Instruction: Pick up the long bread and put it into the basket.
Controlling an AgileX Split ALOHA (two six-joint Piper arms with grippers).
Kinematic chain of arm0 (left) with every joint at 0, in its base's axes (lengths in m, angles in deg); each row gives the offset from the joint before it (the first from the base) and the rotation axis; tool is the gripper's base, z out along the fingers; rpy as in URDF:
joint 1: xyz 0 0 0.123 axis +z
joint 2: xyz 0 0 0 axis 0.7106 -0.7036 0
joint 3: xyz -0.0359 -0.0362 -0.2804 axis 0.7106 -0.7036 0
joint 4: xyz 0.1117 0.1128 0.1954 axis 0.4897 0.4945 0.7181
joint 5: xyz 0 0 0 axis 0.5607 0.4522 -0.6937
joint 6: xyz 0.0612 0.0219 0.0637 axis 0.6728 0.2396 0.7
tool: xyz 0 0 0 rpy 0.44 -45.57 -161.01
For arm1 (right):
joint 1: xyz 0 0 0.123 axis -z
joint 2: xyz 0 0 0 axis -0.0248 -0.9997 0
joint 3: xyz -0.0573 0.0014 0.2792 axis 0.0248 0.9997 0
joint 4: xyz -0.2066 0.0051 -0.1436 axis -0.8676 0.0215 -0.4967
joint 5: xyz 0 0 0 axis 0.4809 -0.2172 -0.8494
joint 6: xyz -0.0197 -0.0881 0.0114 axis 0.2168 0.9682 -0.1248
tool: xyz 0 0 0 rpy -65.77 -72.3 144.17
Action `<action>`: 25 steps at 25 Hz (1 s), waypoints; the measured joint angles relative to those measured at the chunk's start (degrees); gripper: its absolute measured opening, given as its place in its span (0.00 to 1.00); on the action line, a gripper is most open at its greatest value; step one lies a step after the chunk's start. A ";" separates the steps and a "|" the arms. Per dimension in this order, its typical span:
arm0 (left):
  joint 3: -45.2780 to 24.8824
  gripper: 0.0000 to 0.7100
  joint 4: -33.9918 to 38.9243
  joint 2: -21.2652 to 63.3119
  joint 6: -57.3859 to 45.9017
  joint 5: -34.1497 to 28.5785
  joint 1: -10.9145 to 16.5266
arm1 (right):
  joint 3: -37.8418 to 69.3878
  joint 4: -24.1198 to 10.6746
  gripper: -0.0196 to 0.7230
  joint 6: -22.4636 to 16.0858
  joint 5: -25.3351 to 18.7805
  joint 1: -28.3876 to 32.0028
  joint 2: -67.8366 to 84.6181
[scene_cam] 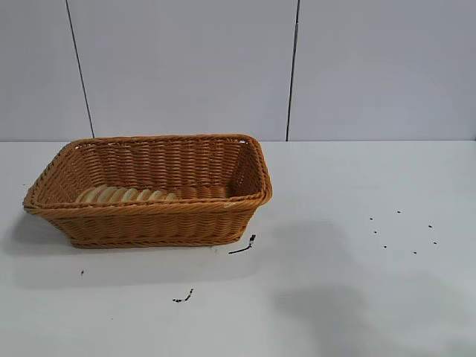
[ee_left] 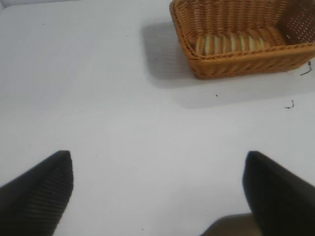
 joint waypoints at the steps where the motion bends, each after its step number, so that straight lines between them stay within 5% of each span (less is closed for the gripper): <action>1: 0.00 0.98 0.00 0.00 0.00 0.00 0.00 | 0.28 0.00 0.89 0.00 0.34 0.00 3.44; 8: 0.00 0.98 0.00 0.00 0.00 0.00 0.00 | 0.55 0.00 0.89 0.00 1.37 0.00 18.43; 25: 0.00 0.98 0.00 0.00 0.00 0.00 0.00 | 0.61 0.00 0.88 0.00 1.37 0.00 18.79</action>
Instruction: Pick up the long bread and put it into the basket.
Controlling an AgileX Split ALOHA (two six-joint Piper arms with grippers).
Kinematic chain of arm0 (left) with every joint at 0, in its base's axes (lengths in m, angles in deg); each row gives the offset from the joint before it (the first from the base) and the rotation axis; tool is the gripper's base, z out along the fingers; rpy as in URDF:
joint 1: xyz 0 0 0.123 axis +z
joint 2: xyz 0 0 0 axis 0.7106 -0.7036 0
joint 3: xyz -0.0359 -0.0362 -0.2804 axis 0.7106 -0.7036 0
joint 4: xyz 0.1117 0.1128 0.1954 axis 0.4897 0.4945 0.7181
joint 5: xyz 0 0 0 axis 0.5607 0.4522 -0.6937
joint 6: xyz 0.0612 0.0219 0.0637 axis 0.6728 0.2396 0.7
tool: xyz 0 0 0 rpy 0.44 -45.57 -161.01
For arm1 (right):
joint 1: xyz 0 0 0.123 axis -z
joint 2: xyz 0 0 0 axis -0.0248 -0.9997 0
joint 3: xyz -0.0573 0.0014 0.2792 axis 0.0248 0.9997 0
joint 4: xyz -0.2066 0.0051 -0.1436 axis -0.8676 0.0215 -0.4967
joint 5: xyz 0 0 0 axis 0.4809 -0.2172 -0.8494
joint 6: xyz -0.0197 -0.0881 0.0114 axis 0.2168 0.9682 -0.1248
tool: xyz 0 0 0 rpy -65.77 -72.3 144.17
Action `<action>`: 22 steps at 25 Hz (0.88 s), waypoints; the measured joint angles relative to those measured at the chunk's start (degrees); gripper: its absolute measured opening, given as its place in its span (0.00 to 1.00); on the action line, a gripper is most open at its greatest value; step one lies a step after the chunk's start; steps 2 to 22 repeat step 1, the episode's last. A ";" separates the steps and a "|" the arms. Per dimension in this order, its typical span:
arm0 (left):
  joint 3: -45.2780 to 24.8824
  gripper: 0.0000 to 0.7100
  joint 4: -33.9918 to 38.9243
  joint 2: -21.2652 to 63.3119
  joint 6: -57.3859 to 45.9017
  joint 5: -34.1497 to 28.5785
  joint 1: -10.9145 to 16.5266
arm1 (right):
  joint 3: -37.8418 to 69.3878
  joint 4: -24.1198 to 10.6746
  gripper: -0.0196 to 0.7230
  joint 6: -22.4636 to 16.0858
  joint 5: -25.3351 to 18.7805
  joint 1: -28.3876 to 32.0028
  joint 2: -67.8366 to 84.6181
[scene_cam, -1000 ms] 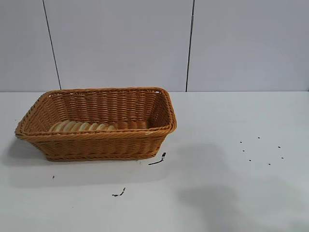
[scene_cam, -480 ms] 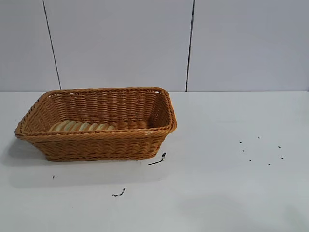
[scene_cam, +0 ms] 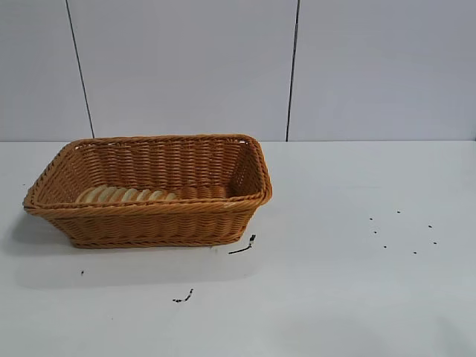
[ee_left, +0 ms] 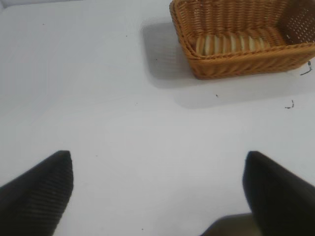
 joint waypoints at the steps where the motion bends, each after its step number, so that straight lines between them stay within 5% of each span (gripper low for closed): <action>1: 0.00 0.98 0.00 0.00 0.00 0.00 0.00 | 0.00 0.00 0.88 0.00 0.00 0.00 0.00; 22: 0.00 0.98 0.00 0.00 0.00 0.00 0.00 | 0.00 0.00 0.88 0.00 0.00 0.00 0.00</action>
